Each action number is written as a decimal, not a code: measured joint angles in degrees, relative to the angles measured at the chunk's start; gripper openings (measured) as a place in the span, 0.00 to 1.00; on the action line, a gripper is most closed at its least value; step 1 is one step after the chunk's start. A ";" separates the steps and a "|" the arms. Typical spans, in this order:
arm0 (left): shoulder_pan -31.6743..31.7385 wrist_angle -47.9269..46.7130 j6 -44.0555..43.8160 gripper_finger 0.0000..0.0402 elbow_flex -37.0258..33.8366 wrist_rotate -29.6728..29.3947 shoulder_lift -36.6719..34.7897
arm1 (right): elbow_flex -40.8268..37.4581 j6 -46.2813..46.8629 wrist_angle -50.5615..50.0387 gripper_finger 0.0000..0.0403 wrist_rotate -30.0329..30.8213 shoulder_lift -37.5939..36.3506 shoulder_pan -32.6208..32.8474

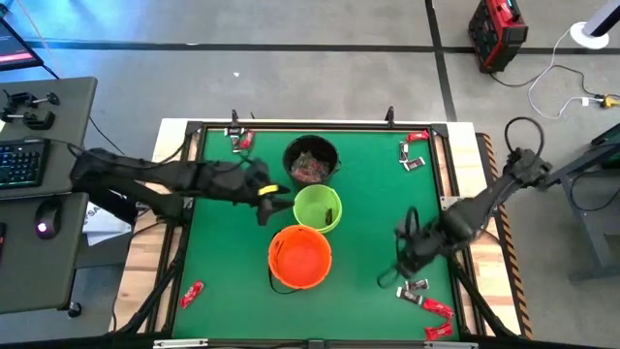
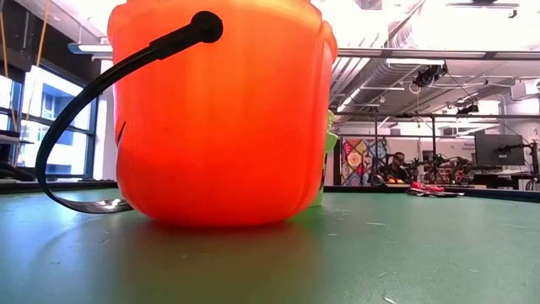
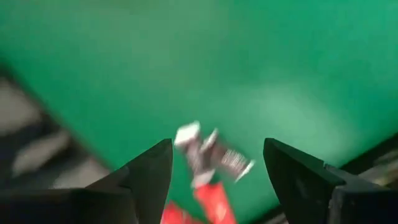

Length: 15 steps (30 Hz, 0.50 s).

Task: Sort candy by brand, put in halloween buckets
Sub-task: Put the brown chocolate bar into the green bucket

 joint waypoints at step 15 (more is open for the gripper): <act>-6.08 5.55 -2.77 0.61 -2.90 -16.77 -5.99 | -25.60 -7.65 22.67 0.61 -8.36 0.17 10.81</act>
